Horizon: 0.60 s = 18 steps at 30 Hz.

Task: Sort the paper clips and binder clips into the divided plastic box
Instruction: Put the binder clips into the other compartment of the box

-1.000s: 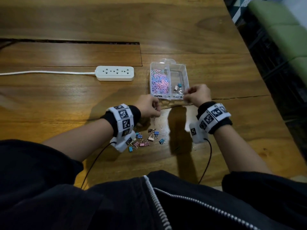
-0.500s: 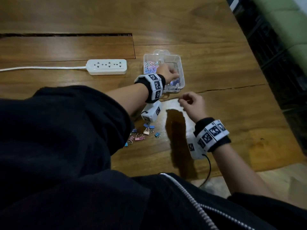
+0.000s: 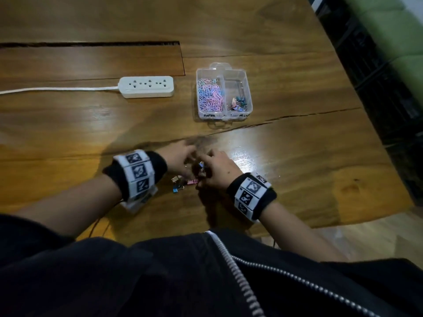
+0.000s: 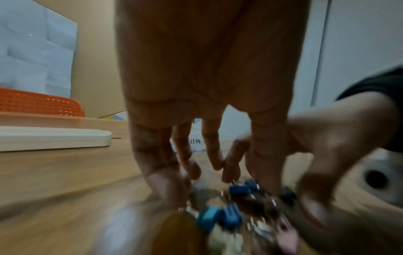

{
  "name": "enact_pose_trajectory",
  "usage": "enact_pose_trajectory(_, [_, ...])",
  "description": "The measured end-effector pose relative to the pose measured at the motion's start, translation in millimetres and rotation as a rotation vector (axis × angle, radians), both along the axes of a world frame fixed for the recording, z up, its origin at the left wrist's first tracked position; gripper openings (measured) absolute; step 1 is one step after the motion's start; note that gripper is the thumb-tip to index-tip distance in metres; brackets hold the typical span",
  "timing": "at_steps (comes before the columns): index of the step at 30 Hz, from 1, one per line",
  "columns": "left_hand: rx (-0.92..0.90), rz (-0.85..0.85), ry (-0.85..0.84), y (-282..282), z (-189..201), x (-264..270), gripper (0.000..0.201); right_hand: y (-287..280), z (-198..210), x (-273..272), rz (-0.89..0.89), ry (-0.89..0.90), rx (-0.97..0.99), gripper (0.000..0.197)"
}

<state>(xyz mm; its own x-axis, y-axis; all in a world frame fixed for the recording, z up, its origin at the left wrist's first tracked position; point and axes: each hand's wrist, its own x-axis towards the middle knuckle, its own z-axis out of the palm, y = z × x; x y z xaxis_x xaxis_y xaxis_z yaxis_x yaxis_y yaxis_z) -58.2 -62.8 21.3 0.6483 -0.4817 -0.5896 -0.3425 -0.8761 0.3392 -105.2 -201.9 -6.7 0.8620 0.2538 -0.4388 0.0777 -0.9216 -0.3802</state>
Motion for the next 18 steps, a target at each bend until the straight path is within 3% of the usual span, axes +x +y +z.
enact_pose_trajectory(3, [0.170,-0.077,0.014,20,-8,-20,0.080,5,-1,1,0.001,-0.038,-0.009,0.049])
enact_pose_trajectory(5, [0.189,-0.116,-0.031,24,-15,-28,0.086,7,-1,1,-0.031,-0.041,-0.018,0.041])
enact_pose_trajectory(12, [0.001,-0.032,-0.146,15,-23,-33,0.041,-2,-3,9,-0.209,-0.028,0.095,0.032])
enact_pose_trajectory(18, [0.064,-0.047,-0.226,-7,-25,-24,0.041,-10,-4,13,-0.284,-0.015,0.106,0.033])
